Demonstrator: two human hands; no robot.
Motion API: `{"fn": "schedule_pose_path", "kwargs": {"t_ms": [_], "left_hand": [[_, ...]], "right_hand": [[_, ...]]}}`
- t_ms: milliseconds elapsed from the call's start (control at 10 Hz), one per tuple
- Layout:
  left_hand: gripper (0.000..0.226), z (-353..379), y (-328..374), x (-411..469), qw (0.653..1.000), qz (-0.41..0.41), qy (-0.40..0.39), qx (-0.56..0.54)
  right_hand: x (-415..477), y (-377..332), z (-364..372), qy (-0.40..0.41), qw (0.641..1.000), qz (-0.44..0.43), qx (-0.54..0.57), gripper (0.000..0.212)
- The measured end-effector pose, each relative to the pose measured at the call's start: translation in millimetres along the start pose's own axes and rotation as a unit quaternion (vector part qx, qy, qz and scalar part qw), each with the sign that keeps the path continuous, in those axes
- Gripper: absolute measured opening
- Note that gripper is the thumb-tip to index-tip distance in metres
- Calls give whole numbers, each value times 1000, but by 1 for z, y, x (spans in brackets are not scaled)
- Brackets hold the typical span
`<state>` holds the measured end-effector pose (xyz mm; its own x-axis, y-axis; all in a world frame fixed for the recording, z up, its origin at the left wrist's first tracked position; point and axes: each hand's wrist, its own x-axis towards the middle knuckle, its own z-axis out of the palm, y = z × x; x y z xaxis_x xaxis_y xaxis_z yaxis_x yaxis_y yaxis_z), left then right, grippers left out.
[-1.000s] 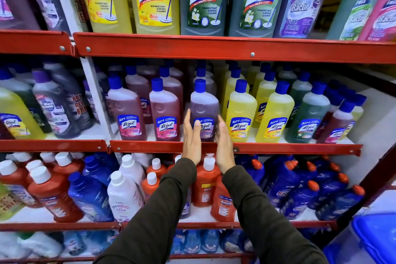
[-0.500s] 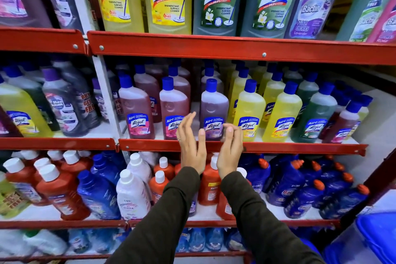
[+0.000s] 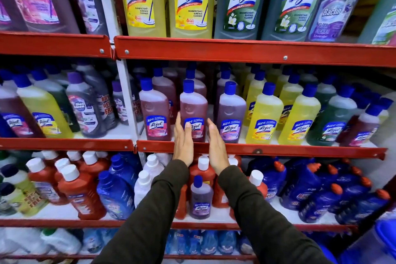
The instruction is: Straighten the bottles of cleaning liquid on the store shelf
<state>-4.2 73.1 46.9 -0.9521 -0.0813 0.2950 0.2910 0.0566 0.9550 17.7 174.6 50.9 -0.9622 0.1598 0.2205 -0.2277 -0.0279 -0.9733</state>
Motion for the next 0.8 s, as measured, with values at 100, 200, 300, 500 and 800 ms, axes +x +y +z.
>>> {"fn": "schedule_pose_path", "kwargs": {"t_ms": [100, 200, 300, 500, 800], "left_hand": [[73, 4, 1, -1, 1000, 2, -15, 24], [75, 0, 0, -3, 999, 13, -16, 30], [75, 2, 2, -2, 999, 8, -10, 29], [66, 1, 2, -2, 1000, -1, -11, 23], [58, 5, 19, -16, 988, 92, 88, 88]], "right_hand": [[-3, -3, 0, 10, 1000, 13, 11, 59], [-5, -2, 3, 28, 1000, 13, -4, 93], [-3, -5, 1, 16, 999, 17, -27, 85], [-6, -14, 0, -16, 996, 26, -79, 56], [-26, -32, -19, -42, 992, -3, -121, 59]]}}
